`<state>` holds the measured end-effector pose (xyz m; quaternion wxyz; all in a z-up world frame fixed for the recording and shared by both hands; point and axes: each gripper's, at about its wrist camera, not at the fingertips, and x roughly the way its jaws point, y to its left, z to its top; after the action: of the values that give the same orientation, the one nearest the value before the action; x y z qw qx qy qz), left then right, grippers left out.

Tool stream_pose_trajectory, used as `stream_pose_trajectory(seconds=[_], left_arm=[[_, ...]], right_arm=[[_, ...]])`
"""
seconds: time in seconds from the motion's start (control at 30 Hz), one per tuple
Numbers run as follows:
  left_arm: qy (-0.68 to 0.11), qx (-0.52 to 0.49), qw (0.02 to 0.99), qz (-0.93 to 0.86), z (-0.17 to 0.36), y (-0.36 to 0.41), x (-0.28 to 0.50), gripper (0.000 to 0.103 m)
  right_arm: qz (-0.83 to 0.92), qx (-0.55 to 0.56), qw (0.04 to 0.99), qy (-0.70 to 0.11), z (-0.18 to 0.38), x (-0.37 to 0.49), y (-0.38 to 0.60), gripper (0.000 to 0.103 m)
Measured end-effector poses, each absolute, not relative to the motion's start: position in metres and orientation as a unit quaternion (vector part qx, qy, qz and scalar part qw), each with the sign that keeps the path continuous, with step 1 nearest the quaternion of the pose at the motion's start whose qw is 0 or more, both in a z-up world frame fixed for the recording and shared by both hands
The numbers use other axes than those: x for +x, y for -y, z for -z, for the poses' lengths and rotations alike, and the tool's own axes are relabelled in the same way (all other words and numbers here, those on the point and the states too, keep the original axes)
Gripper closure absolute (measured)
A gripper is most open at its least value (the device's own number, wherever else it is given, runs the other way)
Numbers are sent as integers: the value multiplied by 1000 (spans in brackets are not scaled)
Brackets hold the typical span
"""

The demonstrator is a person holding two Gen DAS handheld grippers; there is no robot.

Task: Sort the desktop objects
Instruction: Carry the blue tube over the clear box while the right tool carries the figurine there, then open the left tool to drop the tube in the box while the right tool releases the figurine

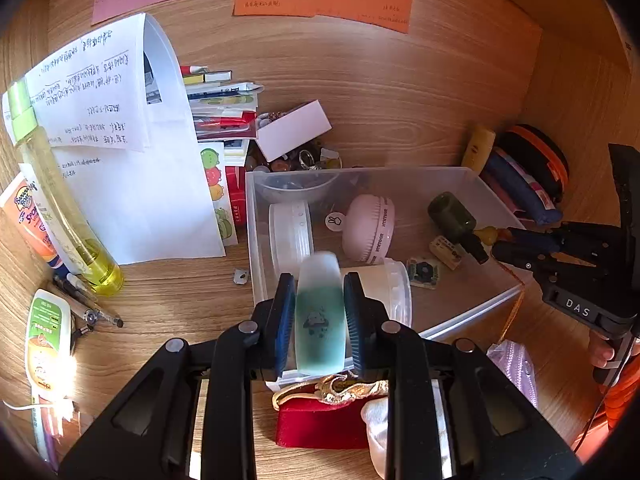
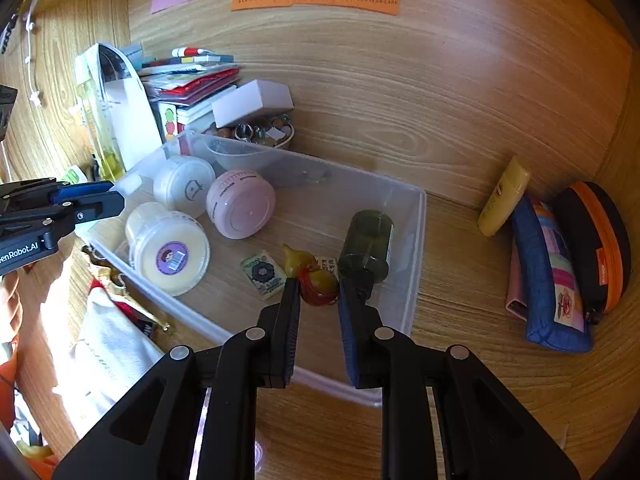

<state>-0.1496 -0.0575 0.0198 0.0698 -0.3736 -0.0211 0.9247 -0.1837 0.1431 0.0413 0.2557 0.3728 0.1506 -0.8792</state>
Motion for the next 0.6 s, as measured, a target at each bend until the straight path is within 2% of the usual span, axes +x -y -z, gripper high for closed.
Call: stream_pose_trajectory(seconds=[0.6], left_arm=[[17,-382,85,-920,-13,56,-154,78]], right_arm=[[854,404,259,-202,-30,-203,-118,86]])
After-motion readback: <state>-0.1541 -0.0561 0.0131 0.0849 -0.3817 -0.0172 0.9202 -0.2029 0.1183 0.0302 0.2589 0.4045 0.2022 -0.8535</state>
